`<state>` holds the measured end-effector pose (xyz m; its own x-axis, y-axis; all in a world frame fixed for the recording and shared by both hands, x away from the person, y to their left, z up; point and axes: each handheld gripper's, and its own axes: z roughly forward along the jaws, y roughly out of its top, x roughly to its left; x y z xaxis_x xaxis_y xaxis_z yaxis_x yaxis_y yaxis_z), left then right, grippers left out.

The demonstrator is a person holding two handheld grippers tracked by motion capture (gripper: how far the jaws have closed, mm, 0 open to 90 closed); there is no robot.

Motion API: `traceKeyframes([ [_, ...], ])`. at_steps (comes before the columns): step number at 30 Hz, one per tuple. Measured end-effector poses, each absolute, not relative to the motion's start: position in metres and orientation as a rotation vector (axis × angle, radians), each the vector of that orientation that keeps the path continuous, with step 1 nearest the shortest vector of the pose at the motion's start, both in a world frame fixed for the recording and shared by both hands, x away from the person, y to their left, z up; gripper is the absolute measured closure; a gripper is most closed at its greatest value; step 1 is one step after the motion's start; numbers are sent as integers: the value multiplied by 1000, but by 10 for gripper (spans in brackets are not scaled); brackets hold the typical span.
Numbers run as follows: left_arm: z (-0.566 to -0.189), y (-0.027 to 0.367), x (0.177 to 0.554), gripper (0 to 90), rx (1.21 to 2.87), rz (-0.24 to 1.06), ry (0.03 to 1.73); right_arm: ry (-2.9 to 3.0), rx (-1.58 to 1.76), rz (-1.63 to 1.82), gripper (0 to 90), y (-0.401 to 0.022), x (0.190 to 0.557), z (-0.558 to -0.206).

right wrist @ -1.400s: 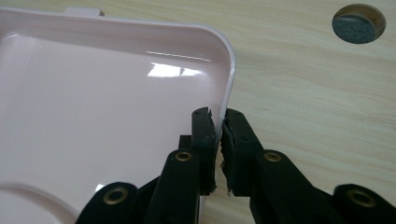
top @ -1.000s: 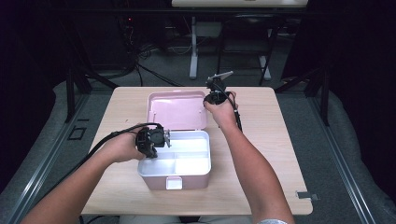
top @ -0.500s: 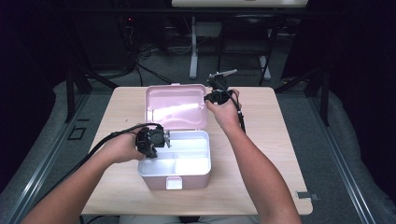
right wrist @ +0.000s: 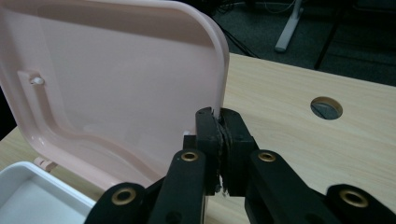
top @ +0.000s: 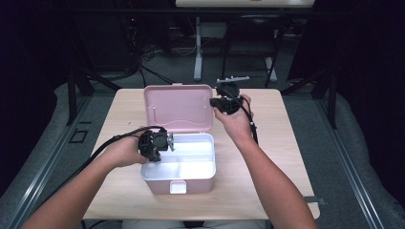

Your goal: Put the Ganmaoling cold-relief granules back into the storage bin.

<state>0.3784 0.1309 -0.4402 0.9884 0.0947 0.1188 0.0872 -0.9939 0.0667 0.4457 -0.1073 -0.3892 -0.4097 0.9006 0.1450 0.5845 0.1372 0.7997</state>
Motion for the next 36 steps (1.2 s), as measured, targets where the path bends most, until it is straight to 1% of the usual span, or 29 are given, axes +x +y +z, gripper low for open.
traceKeyframes([
  [10, -440, 134, 377, 854, 3045, 210, 165, 2031, 1368, 1177, 875, -108, 427, -386],
  [23, -440, 135, 375, 846, 3047, 226, 168, 2036, 1346, 1178, 875, -108, 421, -384],
  [25, -439, 137, 374, 843, 3036, 246, 188, 2036, 1339, 1180, 874, -109, 420, -383],
  [30, -434, 147, 374, 823, 3010, 239, 259, 2028, 1326, 1182, 874, -108, 417, -384],
  [36, -421, 164, 372, 796, 2935, 242, 368, 2020, 1319, 1188, 873, -108, 414, -384],
])
